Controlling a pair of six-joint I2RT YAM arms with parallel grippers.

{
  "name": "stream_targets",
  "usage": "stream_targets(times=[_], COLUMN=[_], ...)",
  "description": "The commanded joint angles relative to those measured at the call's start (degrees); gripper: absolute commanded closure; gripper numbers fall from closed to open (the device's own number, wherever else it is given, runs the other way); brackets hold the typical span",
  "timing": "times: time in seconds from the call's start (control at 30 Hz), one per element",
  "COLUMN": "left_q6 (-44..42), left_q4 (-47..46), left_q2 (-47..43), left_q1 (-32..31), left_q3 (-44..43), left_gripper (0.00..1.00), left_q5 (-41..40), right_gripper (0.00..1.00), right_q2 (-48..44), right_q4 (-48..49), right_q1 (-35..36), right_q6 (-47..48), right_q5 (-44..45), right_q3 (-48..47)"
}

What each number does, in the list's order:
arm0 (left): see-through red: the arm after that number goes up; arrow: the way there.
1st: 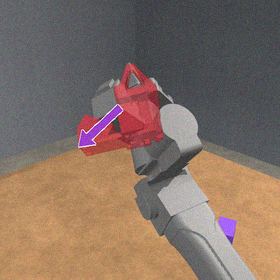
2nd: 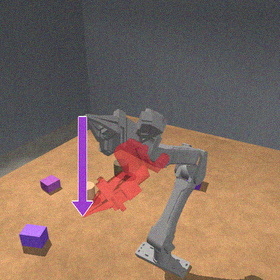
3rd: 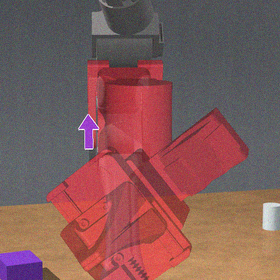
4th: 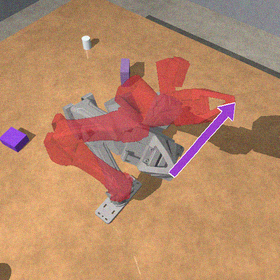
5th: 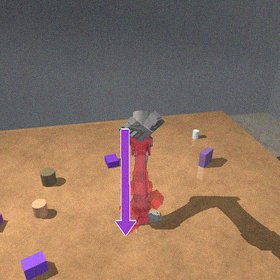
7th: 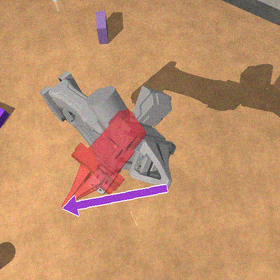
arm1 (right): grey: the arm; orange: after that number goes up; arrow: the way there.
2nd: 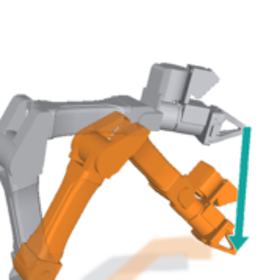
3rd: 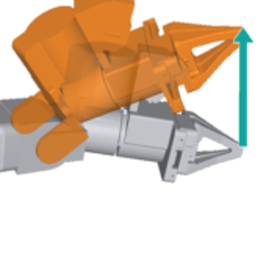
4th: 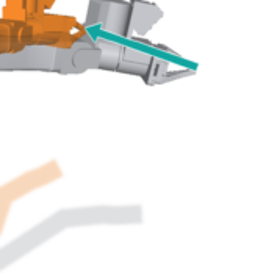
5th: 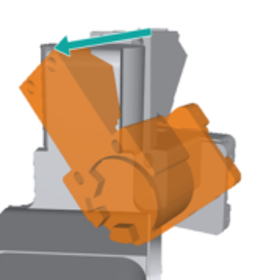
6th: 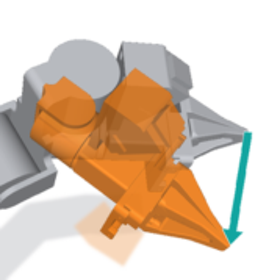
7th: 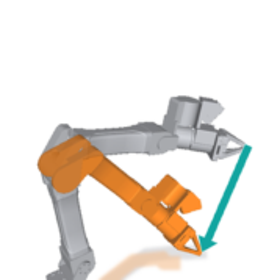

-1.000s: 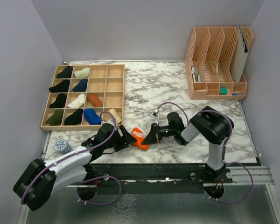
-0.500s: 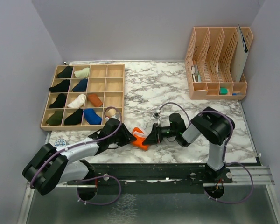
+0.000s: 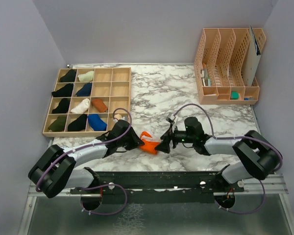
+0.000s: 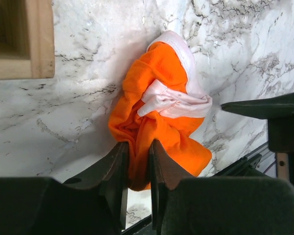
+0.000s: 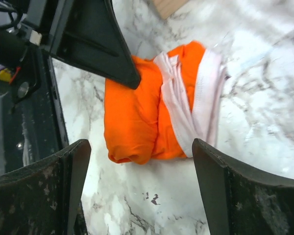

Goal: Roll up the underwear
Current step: Roll the underwear to the center of the board.

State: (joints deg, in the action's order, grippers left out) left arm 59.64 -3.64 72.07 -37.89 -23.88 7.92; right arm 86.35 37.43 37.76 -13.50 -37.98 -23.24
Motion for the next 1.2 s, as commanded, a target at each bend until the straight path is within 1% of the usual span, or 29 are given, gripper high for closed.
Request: stream_targets(times=[0.0,0.07,0.13,0.27,0.33,0.43,0.5,0.67,0.77,0.9,0.97,1.1,1.17], left_q6=[-1.97,-1.9,-1.81,-1.64,-1.52,-1.46,-1.54,-1.19,-1.53,-1.71,-1.72,-1.85,-1.93], left_q4=[3.55,4.17,5.03,5.94,6.16,6.85,7.19,6.86,7.16,7.19,7.35,7.24,7.2], left_q2=[1.08,1.26,1.4,2.01,2.39,3.01,3.44,4.25,4.95,5.51,5.36,5.23,5.22], left_q1=[-0.19,-0.21,-0.28,-0.31,-0.26,-0.29,-0.26,-0.26,-0.31,-0.2,-0.25,-0.22,-0.19], left_q3=[-0.95,-1.33,-1.66,-2.56,-2.93,-3.17,-3.6,-4.1,-4.62,-5.03,-5.09,-5.04,-4.89], left_gripper=[0.77,0.77,0.77,0.77,0.77,0.75,0.75,0.74,0.73,0.73,0.73,0.72,0.72], left_q5=[-1.17,-0.69,-0.53,-0.09,0.36,0.48,0.51,1.02,1.32,1.58,1.73,2.12,2.27], right_gripper=[0.12,0.15,0.18,0.25,0.28,0.28,0.29,0.35,0.37,0.44,0.49,0.5,0.56], right_q2=[-8.79,-12.03,-13.93,-13.22,-11.5,-9.2,-7.57,-3.74,-1.37,1.33,2.79,5.07,5.1], right_q4=[-6.46,-8.0,-10.3,-10.79,-11.16,-11.07,-8.86,-8.17,-6.71,-4.83,-4.65,-3.45,-2.49], right_q1=[0.31,2.68,7.04,17.16,20.72,25.51,26.86,29.17,29.81,30.0,30.01,30.01,30.01], right_q6=[10.63,15.1,20.38,31.13,33.8,38.71,39.44,41.88,42.15,41.8,42.17,42.3,41.88], right_q5=[7.99,12.31,19.08,33.3,37.09,40.68,42.63,42.28,43.05,45.32,47.21,50.67,51.55], right_q3=[1.86,1.73,0.95,-0.08,-1.15,-2.05,-2.19,-3.82,-4.08,-4.16,-4.27,-4.22,-3.65])
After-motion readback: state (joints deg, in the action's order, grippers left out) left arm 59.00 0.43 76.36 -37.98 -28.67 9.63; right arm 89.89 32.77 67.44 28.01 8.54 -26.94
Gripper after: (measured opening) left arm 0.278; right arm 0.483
